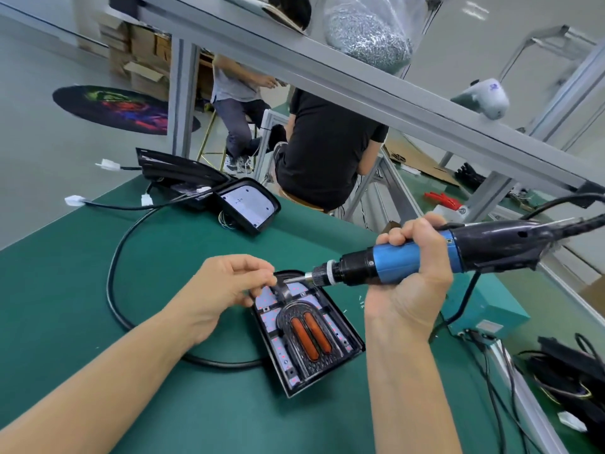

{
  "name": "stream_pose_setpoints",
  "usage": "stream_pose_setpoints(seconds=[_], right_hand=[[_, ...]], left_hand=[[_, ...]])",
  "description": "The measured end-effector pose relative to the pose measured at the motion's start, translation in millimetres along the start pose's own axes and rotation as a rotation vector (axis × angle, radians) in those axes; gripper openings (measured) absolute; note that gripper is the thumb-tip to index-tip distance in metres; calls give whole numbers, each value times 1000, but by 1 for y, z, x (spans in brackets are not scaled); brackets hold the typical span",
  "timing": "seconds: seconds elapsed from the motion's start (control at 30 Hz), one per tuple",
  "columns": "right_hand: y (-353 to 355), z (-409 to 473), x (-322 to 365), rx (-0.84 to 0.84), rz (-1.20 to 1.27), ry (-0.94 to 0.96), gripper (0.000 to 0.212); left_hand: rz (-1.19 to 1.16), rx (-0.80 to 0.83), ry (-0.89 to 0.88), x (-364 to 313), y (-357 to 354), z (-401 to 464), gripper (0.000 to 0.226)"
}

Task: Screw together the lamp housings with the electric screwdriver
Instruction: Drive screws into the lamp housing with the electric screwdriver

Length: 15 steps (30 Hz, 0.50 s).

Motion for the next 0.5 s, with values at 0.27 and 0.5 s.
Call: stream_pose_setpoints(seconds=[0.27, 0.5], right_hand=[[10, -6, -33, 15, -220, 12, 25], [10, -13, -55, 96, -347, 3, 16]], left_hand=[[767, -48, -202, 10, 5, 1, 8], [774, -114, -219, 13, 6, -3, 13]])
Point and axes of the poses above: each hand's wrist, its own z-axis towards the middle knuckle, its own y-axis out of the back of the hand, x = y × z, the point moved 7 cm from there along z, towards the middle knuckle, and after that the axes turned 3 degrees about x, right-handed, at the moved point
